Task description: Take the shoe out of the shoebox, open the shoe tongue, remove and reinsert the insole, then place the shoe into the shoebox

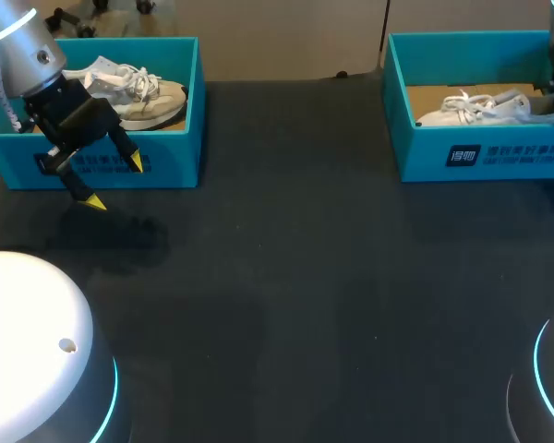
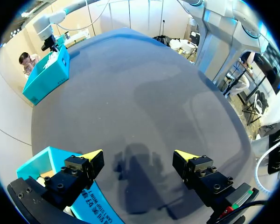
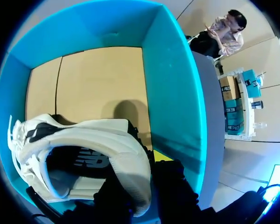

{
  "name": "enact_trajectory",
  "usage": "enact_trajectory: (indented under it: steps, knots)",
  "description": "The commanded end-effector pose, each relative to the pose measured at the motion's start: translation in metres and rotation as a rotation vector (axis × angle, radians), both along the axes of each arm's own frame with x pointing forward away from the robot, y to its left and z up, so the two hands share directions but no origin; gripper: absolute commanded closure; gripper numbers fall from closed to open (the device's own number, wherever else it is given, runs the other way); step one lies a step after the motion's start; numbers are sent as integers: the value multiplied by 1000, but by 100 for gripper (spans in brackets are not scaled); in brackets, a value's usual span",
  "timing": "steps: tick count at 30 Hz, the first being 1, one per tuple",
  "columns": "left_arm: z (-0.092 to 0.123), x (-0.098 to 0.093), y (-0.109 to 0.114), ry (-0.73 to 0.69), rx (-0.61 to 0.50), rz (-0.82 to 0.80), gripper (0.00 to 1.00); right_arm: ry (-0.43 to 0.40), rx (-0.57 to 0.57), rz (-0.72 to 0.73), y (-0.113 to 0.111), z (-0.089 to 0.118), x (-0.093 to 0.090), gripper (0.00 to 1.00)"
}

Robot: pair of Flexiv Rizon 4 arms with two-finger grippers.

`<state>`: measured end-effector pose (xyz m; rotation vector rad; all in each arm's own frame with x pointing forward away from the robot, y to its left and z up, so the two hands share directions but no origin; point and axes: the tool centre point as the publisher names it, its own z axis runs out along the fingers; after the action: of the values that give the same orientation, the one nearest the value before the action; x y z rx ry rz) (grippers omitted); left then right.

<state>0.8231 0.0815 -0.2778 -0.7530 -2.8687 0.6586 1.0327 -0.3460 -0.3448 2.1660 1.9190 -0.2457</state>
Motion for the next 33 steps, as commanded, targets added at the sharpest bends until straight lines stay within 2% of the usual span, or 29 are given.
enact_trajectory:
  steps: [1,33]
  knots:
    - [1,-1,0,-1,4,0,0,-7,7,9,-1,-4,-1,100]
    - [1,-1,0,-1,4,0,0,46,69,34,-2,-40,2,100]
